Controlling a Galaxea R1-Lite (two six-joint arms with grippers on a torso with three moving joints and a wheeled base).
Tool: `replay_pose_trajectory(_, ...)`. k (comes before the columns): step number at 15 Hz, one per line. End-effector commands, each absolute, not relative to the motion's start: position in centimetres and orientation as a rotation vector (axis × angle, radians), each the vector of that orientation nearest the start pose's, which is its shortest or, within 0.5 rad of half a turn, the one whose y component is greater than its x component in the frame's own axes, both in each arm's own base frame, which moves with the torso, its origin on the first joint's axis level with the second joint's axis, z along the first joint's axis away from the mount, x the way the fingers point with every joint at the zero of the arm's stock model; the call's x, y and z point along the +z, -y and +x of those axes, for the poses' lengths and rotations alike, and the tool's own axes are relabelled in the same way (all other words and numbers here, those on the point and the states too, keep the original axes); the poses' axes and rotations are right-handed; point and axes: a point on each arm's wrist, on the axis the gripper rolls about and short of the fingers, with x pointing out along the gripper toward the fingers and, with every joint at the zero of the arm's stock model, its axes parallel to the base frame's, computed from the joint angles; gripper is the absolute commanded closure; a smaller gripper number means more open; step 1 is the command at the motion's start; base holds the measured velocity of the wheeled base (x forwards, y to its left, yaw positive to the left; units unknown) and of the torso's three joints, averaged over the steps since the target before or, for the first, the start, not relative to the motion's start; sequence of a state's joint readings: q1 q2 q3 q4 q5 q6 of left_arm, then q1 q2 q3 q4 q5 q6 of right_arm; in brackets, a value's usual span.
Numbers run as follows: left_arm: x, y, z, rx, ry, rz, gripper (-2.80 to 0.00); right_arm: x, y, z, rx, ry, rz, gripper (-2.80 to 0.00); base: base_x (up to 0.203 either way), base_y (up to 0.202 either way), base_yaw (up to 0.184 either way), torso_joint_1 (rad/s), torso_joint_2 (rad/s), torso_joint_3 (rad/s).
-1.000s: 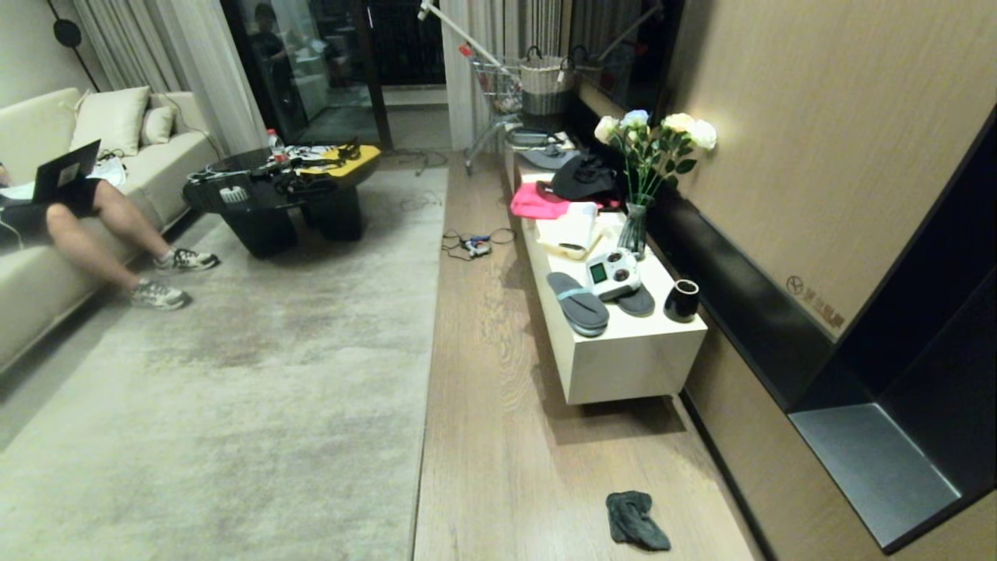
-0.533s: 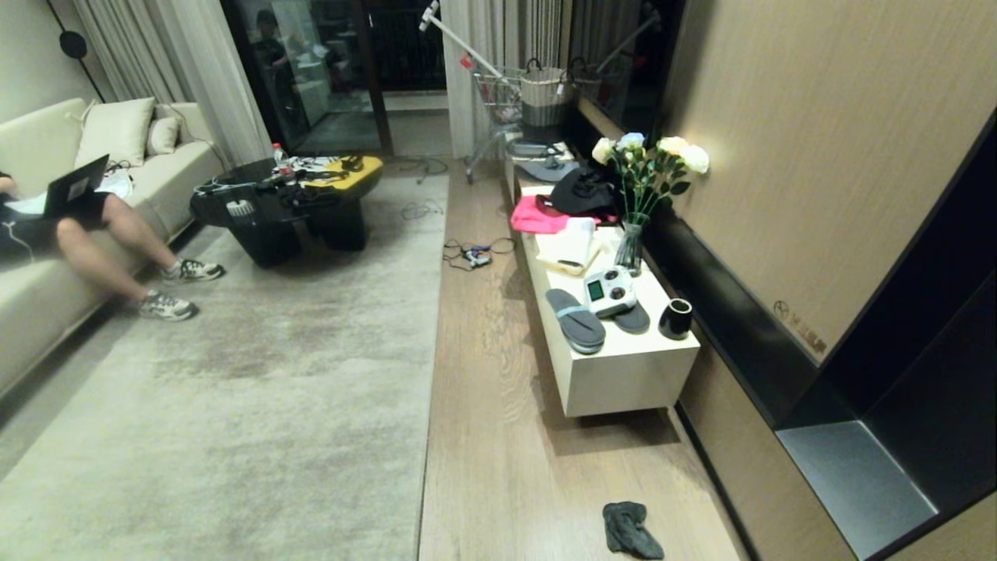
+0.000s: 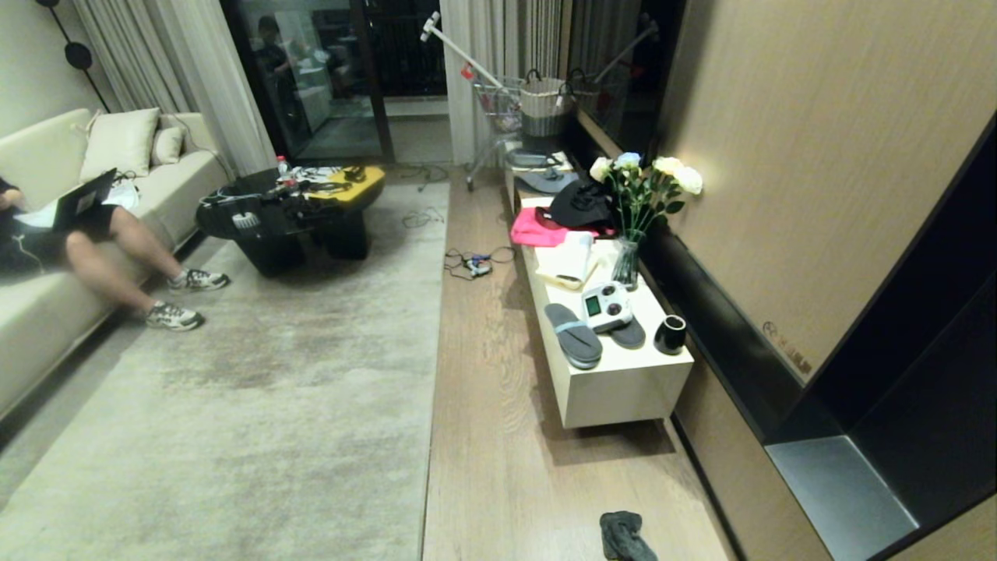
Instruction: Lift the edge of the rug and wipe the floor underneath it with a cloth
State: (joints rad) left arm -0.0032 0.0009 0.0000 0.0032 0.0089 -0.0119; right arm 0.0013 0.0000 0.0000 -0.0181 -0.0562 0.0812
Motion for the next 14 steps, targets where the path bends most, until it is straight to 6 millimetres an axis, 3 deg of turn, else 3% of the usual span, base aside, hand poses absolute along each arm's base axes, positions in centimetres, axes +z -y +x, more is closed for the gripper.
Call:
replay_pose_trajectory(1, 7.53, -0.03, -2.27, 0.006, -0.004, -0.012, 0.0, 7.74, 0.13, -2.27, -0.055, 0.019, 0.082, 0.0, 0.0, 0.0, 0.0, 0.147, -0.36, -0.22)
replay_pose_trajectory(6, 7.52, -0.03, -2.27, 0.006, -0.004, -0.012, 0.0, 7.74, 0.13, -2.27, -0.056, 0.019, 0.083, 0.0, 0.0, 0.0, 0.0, 0.145, -0.35, -0.199)
replay_pose_trajectory(14, 7.52, -0.03, -2.27, 0.006, -0.005, -0.012, 0.0, 7.74, 0.14, -2.27, -0.057, 0.02, 0.099, 0.0, 0.0, 0.0, 0.0, 0.005, -0.02, -0.008)
